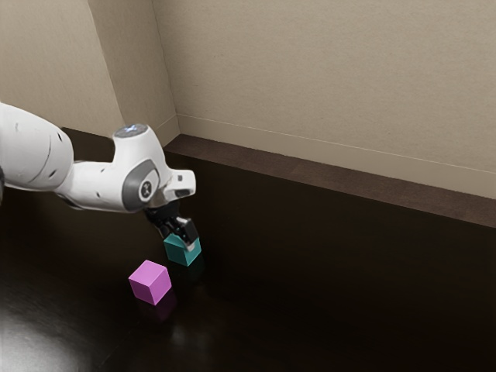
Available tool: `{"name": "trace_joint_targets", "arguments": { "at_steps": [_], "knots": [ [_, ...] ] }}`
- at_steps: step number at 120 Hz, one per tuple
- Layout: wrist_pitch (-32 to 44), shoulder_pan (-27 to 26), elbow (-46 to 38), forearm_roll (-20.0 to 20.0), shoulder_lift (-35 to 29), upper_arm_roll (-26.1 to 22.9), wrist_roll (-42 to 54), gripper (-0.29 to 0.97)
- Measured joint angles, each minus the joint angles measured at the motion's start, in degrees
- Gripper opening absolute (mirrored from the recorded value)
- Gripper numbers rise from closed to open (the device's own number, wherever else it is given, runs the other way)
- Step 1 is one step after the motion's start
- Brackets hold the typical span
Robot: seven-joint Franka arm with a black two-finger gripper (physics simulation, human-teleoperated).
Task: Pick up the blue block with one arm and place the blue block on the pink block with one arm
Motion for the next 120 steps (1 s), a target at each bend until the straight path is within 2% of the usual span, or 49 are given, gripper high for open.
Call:
{"name": "trace_joint_targets", "arguments": {
  "at_steps": [28,71,120],
  "knots": [
    [-0.02,0.18,3.23,0.01,2.62,-0.13,0.5,0.66],
    [-0.5,0.89,2.67,-2.59,2.67,-0.06,0.35,0.66],
    [-0.29,0.59,2.77,-2.66,3.33,-0.14,-0.21,0.66]
  ]
}}
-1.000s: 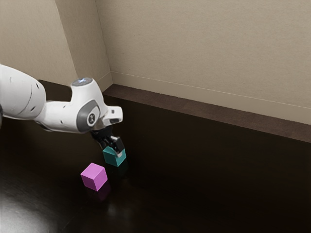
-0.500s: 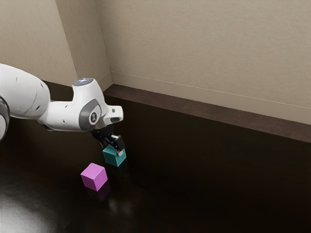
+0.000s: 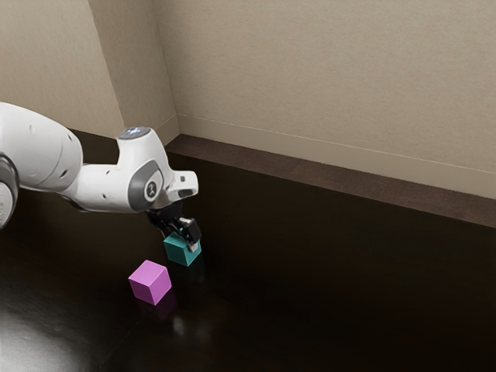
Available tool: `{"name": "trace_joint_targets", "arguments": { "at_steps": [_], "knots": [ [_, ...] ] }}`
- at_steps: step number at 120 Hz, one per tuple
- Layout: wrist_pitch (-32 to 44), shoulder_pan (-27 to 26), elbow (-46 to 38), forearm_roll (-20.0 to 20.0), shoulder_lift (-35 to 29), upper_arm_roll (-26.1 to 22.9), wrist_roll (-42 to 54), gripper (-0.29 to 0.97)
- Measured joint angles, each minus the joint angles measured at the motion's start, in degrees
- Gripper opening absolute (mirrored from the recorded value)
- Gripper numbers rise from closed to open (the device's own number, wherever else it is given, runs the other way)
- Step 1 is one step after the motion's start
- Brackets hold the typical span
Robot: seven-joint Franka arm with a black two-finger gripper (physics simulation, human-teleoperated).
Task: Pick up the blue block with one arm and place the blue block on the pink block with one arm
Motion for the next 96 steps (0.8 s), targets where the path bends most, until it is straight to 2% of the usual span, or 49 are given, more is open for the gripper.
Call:
{"name": "trace_joint_targets", "arguments": {
  "at_steps": [67,96],
  "knots": [
    [0.03,-0.24,-0.11,0.16,0.67,-0.06,-0.49,0.65],
    [0.16,-0.42,-0.11,1.26,0.67,-0.06,-0.86,0.35]
  ]
}}
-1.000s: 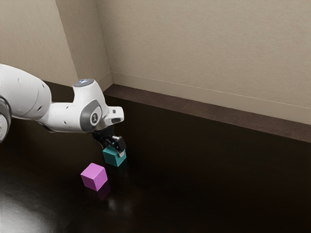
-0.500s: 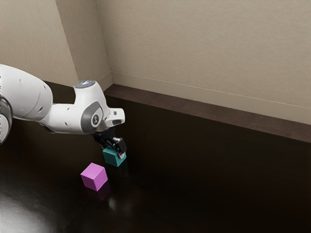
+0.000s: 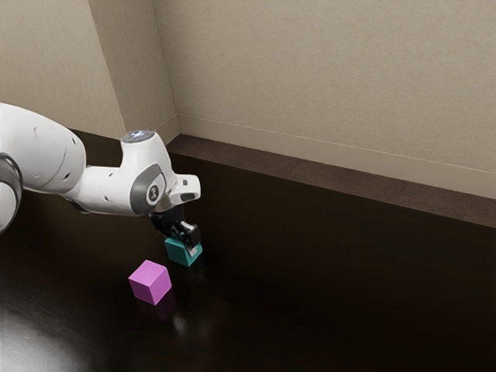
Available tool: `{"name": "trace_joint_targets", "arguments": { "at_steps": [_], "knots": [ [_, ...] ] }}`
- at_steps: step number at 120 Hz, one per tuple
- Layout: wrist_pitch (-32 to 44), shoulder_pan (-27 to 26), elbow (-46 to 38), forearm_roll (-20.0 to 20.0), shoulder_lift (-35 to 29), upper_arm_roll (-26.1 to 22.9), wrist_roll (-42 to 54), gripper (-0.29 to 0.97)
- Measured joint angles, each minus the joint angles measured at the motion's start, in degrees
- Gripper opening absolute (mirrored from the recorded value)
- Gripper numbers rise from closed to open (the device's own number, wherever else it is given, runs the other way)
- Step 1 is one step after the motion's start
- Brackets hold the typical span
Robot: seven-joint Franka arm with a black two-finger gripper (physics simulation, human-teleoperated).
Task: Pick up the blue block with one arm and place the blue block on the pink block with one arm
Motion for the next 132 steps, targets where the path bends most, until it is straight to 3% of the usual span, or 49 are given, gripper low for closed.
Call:
{"name": "trace_joint_targets", "arguments": {
  "at_steps": [28,37,45,52,73,95,132],
  "knots": [
    [0.18,-0.74,-1.18,1.05,-2.85,0.36,-1.27,0.29],
    [0.17,-2.15,-5.16,2.53,-8.93,1.63,-1.94,0.28],
    [0.17,-10.27,-10.97,4.38,-15.98,9.61,-2.96,0.29],
    [0.18,-14.02,-15.21,6.57,-20.88,13.18,-4.03,0.29],
    [0.25,-14.65,-23.0,12.75,-29.19,14.5,-7.49,0.29],
    [0.17,-14.24,-26.46,16.52,-31.92,14.57,-10.83,0.29],
    [0.1,-13.99,-28.16,17.67,-33.16,14.54,-14.72,0.29]
  ]
}}
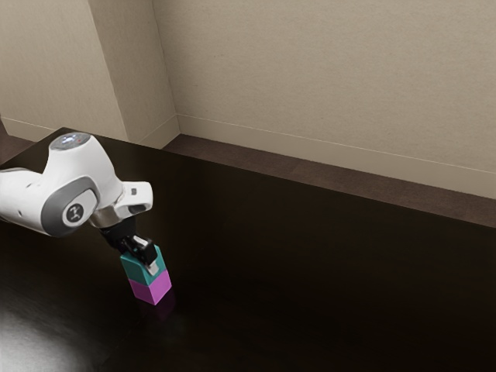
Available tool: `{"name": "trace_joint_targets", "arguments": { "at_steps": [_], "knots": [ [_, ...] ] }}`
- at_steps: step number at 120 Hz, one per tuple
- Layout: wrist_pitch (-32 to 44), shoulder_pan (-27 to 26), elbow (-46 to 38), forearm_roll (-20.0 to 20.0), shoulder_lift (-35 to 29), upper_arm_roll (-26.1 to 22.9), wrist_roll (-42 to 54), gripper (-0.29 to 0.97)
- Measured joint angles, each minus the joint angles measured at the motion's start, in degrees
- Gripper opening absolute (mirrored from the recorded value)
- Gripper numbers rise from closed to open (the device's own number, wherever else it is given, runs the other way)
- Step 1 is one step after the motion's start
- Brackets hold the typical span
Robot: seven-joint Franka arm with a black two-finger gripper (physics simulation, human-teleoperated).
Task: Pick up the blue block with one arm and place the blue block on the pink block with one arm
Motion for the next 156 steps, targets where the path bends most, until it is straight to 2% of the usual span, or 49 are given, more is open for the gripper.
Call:
{"name": "trace_joint_targets", "arguments": {
  "at_steps": [49,82,135,144,156],
  "knots": [
    [0.21,-0.14,0.44,0.79,0.94,-0.33,-2.86,0.29],
    [0.47,-0.12,0.75,4.64,1.4,-0.44,-3.6,0.29],
    [1.95,-0.07,0.91,4.72,1.73,-0.45,-4.52,0.29],
    [1.96,-0.05,0.9,4.29,1.76,-0.44,-4.35,0.4],
    [1.88,-0.04,0.84,3.45,1.73,-0.42,-3.68,0.48]
  ]
}}
